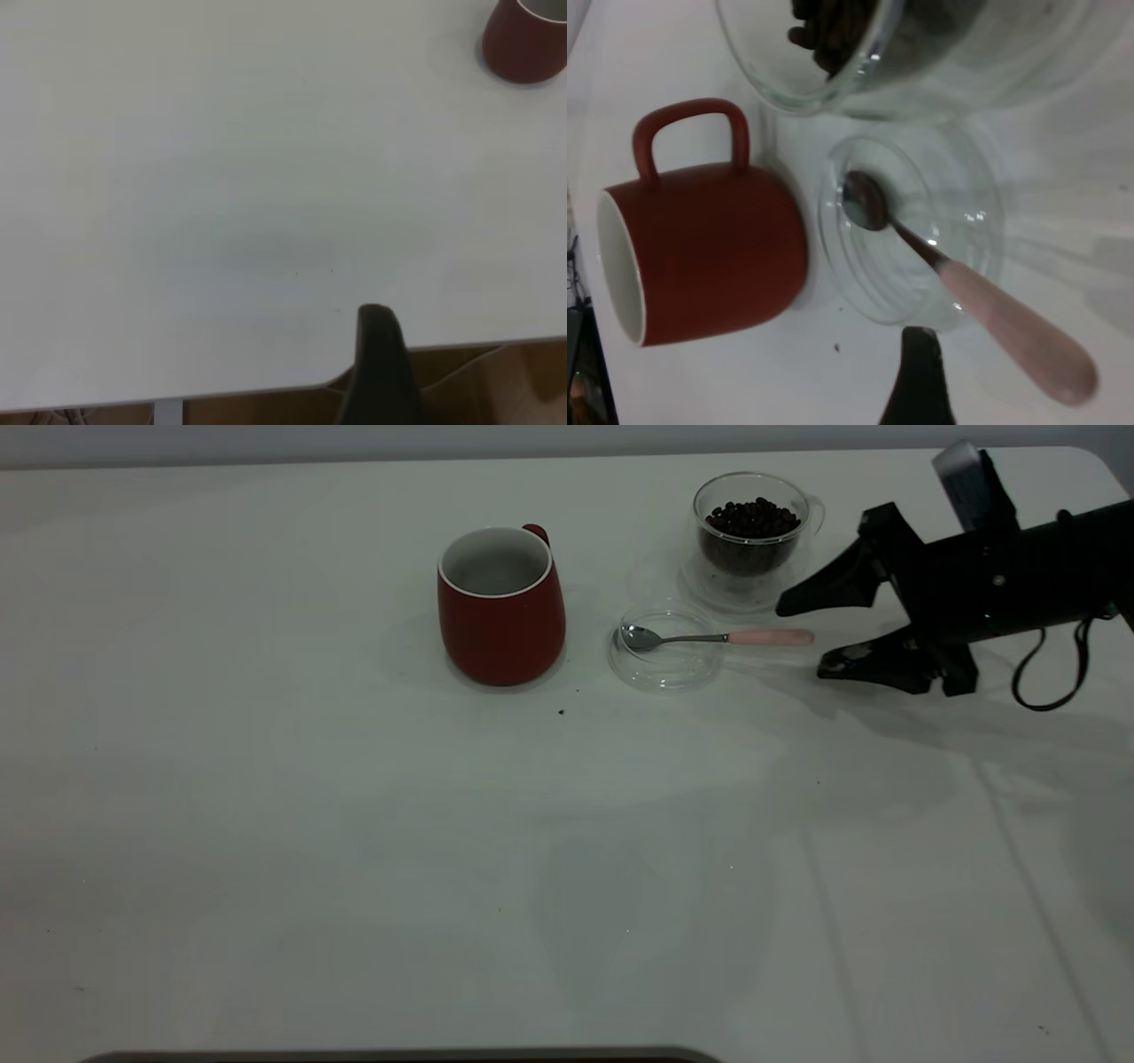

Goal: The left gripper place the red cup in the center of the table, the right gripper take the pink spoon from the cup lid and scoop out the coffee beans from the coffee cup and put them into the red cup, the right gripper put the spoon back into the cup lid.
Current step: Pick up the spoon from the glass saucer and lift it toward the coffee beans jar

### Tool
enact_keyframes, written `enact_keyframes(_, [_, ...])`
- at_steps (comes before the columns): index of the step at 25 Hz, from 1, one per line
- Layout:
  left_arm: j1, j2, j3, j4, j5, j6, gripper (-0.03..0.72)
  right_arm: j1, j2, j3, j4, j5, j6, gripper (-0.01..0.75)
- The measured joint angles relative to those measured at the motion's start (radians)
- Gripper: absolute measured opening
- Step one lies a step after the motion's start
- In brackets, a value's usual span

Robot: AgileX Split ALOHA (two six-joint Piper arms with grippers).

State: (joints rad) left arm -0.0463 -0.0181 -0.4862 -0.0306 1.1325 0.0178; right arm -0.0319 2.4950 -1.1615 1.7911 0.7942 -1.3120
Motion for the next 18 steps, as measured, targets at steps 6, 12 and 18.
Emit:
enact_keyframes(6, [0.0,0.0,0.0,0.0,0.0,0.0,0.588,0.028,0.007,-0.038,0.001,0.007,0.028,0.652])
enact_keyframes(12, [0.0,0.0,0.0,0.0,0.001,0.0,0.588,0.043,0.014,-0.042,0.001,0.01,0.061,0.59])
enact_keyframes(18, [0.0,0.0,0.0,0.0,0.001,0.0,0.588,0.043,0.014,-0.042,0.001,0.023,0.075,0.523])
